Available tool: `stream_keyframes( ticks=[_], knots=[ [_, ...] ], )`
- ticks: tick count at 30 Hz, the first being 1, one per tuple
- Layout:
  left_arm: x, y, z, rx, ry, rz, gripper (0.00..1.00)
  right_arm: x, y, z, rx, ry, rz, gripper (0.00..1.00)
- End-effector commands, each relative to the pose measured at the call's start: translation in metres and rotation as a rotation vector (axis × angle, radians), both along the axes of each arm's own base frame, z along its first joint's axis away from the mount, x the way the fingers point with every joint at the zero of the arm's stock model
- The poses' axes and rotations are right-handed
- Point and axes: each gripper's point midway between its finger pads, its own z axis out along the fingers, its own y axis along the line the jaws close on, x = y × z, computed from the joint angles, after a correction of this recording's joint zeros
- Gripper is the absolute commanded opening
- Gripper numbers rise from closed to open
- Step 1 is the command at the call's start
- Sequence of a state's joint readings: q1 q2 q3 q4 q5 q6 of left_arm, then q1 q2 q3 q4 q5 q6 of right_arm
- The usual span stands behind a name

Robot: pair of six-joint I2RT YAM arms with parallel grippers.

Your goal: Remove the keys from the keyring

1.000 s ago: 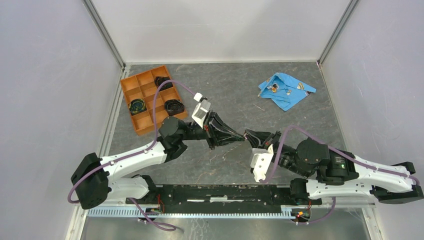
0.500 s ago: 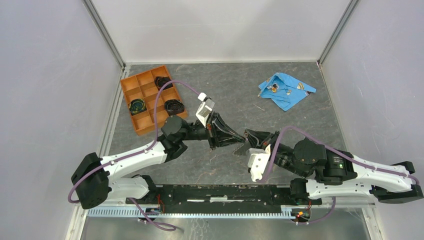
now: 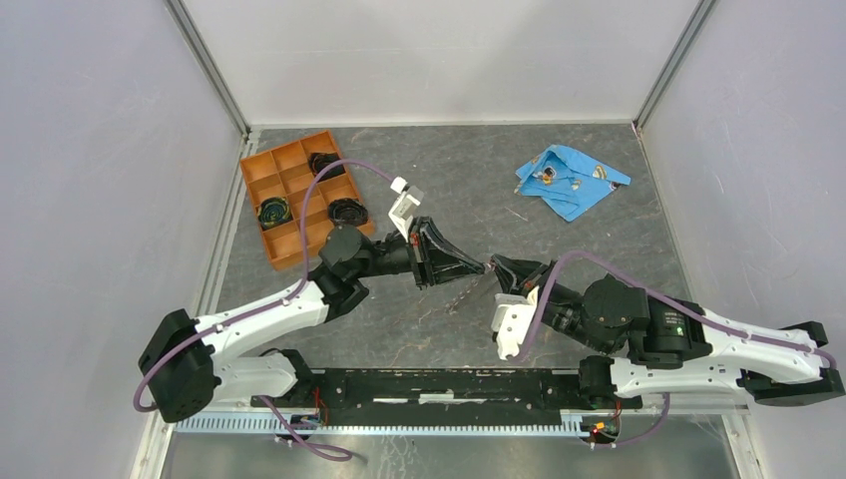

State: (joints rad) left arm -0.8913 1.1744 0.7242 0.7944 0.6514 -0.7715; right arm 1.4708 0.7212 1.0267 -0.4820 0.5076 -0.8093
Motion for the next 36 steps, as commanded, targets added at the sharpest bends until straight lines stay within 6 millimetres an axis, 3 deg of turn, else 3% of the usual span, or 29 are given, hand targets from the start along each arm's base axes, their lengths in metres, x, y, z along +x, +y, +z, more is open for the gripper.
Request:
stream_keyframes(
  ticks=[1, 11, 21, 26, 31, 36],
  knots=[
    [0.008, 0.011, 0.03, -0.079, 0.055, 0.044, 0.02, 0.003, -0.004, 0.015, 0.036, -0.004, -0.027, 0.01],
    [0.014, 0.019, 0.045, -0.169, 0.172, 0.022, 0.02, 0.007, -0.001, 0.003, -0.003, -0.014, -0.057, 0.01],
    [0.016, 0.016, 0.044, -0.188, 0.28, -0.045, 0.02, 0.012, -0.005, 0.002, -0.012, -0.044, -0.104, 0.01],
    [0.02, 0.017, 0.029, -0.124, 0.114, 0.027, 0.03, 0.009, -0.003, 0.013, 0.022, -0.051, -0.079, 0.01],
    [0.025, 0.02, 0.021, -0.051, -0.127, 0.12, 0.24, -0.001, 0.001, 0.023, 0.058, -0.042, -0.003, 0.01],
    [0.021, 0.028, 0.028, -0.047, -0.406, 0.165, 0.34, -0.011, 0.005, 0.034, 0.096, -0.031, 0.066, 0.01]
  ],
)
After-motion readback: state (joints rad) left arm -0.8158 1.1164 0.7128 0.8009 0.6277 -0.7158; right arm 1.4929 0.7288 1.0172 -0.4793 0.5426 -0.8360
